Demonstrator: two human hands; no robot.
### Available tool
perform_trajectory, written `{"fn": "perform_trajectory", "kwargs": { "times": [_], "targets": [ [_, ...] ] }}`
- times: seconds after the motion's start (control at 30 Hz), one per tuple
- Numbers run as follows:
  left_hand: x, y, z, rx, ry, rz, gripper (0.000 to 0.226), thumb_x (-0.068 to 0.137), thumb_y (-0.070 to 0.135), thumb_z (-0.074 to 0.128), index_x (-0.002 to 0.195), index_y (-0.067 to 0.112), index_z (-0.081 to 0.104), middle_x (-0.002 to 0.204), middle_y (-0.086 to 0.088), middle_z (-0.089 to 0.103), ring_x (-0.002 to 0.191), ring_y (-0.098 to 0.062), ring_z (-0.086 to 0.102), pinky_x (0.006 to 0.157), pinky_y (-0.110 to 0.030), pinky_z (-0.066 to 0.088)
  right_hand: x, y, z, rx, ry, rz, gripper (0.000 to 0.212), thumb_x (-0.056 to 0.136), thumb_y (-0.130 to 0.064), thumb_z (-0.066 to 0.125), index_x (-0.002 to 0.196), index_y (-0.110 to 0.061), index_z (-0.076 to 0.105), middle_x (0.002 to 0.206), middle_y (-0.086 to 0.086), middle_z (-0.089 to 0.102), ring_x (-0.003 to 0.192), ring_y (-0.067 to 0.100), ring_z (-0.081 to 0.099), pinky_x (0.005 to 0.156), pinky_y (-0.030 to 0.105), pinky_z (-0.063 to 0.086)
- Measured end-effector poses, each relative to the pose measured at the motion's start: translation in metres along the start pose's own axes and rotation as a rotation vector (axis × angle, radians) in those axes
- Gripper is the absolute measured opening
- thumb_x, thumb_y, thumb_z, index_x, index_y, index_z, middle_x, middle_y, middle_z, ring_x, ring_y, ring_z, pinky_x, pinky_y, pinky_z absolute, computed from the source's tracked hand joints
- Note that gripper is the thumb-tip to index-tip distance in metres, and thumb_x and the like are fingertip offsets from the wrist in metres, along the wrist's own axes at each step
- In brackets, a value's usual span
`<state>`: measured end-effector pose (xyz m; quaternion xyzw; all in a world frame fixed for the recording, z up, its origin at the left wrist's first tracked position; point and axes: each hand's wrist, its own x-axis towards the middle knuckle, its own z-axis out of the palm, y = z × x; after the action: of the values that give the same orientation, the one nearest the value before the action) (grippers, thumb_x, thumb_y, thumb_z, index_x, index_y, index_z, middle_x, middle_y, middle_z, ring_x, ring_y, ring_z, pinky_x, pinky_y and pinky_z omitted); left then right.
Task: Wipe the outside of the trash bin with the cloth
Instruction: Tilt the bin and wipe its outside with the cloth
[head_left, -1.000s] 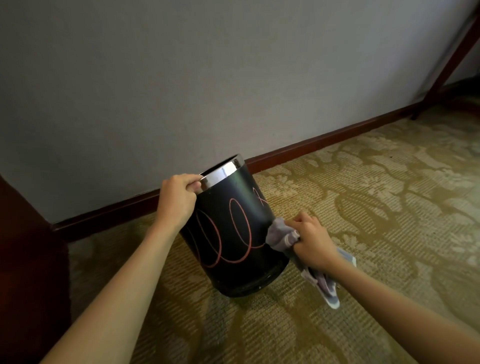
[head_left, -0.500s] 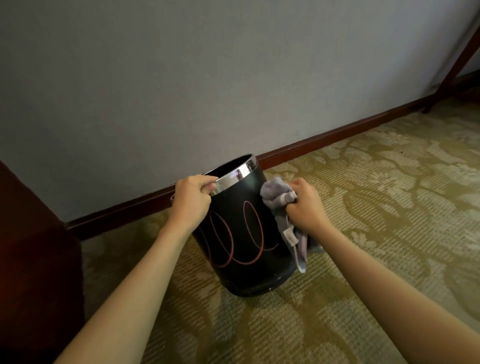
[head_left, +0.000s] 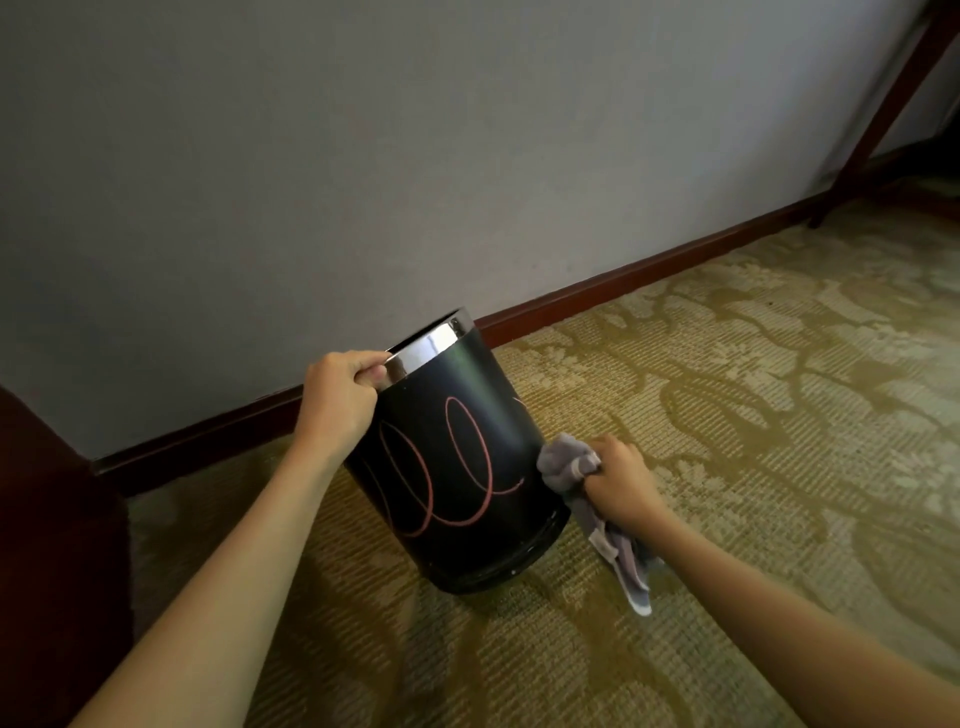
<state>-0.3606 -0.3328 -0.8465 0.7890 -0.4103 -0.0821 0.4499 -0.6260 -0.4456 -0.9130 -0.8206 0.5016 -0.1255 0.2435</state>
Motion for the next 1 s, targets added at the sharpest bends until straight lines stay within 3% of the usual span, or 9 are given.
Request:
{"fn": "perform_trajectory", "kwargs": {
  "times": [0.17,0.3,0.4,0.5,0.57,0.63,0.73,1.0],
  "targets": [
    [-0.005,0.006,0.002,0.039,-0.043,0.033,0.028,0.092,0.003,0.052,0.114,0.010,0.068,0.107,-0.004,0.069,0.092,-0.008,0.059,0.075,-0.008,0.038,0.011,-0.045,-0.010,0.296,0.084,-0.119,0.002,0.079,-0.004,0.063,0.078,-0.005,0.063,0.100,0.009,0.054,0.091,0.025,0.052,0.072,0.032,0.042],
    [-0.011,0.017,0.010,0.040,-0.065,0.075,0.028,0.093,0.004,0.051,0.116,0.009,0.066,0.112,-0.006,0.067,0.101,-0.015,0.060,0.084,-0.015,0.041,0.024,-0.071,-0.022,0.413,0.090,-0.239,0.024,0.081,-0.010,0.064,0.104,-0.018,0.066,0.120,0.000,0.045,0.117,0.021,0.040,0.092,0.034,0.038],
    [-0.012,0.023,0.014,0.044,-0.048,0.083,0.028,0.093,0.004,0.051,0.117,0.008,0.065,0.110,-0.010,0.067,0.104,-0.022,0.061,0.087,-0.020,0.042,0.027,-0.063,-0.027,0.373,0.075,-0.306,0.045,0.079,-0.018,0.071,0.119,-0.034,0.060,0.114,-0.007,0.060,0.108,0.014,0.054,0.086,0.026,0.042],
    [-0.012,0.025,0.017,0.049,-0.060,0.117,0.028,0.093,0.005,0.051,0.117,0.008,0.066,0.109,-0.010,0.068,0.102,-0.020,0.062,0.085,-0.018,0.042,0.022,-0.048,-0.024,0.455,0.006,-0.312,0.052,0.079,-0.027,0.071,0.118,-0.054,0.050,0.108,-0.020,0.062,0.100,0.001,0.059,0.080,0.017,0.044],
    [-0.013,0.028,0.021,0.051,-0.065,0.140,0.027,0.093,0.005,0.051,0.116,0.008,0.066,0.108,-0.009,0.068,0.102,-0.019,0.061,0.086,-0.019,0.042,0.022,-0.037,-0.016,0.399,0.060,-0.312,0.050,0.084,-0.025,0.064,0.126,-0.047,0.049,0.113,-0.010,0.061,0.101,0.007,0.058,0.080,0.020,0.044],
    [-0.012,0.029,0.023,0.050,-0.059,0.144,0.027,0.093,0.005,0.052,0.115,0.008,0.067,0.108,-0.009,0.068,0.102,-0.019,0.061,0.087,-0.019,0.041,0.020,-0.026,-0.006,0.298,0.120,-0.285,0.049,0.085,-0.022,0.058,0.131,-0.037,0.048,0.106,-0.002,0.056,0.092,0.015,0.057,0.070,0.019,0.039],
    [-0.008,0.028,0.023,0.032,-0.060,0.102,0.026,0.093,0.005,0.053,0.115,0.007,0.067,0.110,-0.010,0.068,0.104,-0.021,0.062,0.087,-0.019,0.041,0.012,-0.010,0.009,0.246,0.102,-0.247,0.047,0.086,-0.024,0.051,0.129,-0.042,0.044,0.098,-0.004,0.050,0.082,0.014,0.052,0.063,0.021,0.037],
    [0.000,0.014,0.011,0.002,-0.009,-0.030,0.025,0.092,0.009,0.054,0.111,0.013,0.070,0.095,-0.006,0.072,0.088,-0.014,0.064,0.080,-0.021,0.043,-0.018,0.030,0.027,0.095,-0.009,-0.180,0.058,0.090,-0.020,0.049,0.138,-0.048,0.031,0.103,-0.003,0.047,0.088,0.020,0.052,0.077,0.044,0.049]
  ]
}}
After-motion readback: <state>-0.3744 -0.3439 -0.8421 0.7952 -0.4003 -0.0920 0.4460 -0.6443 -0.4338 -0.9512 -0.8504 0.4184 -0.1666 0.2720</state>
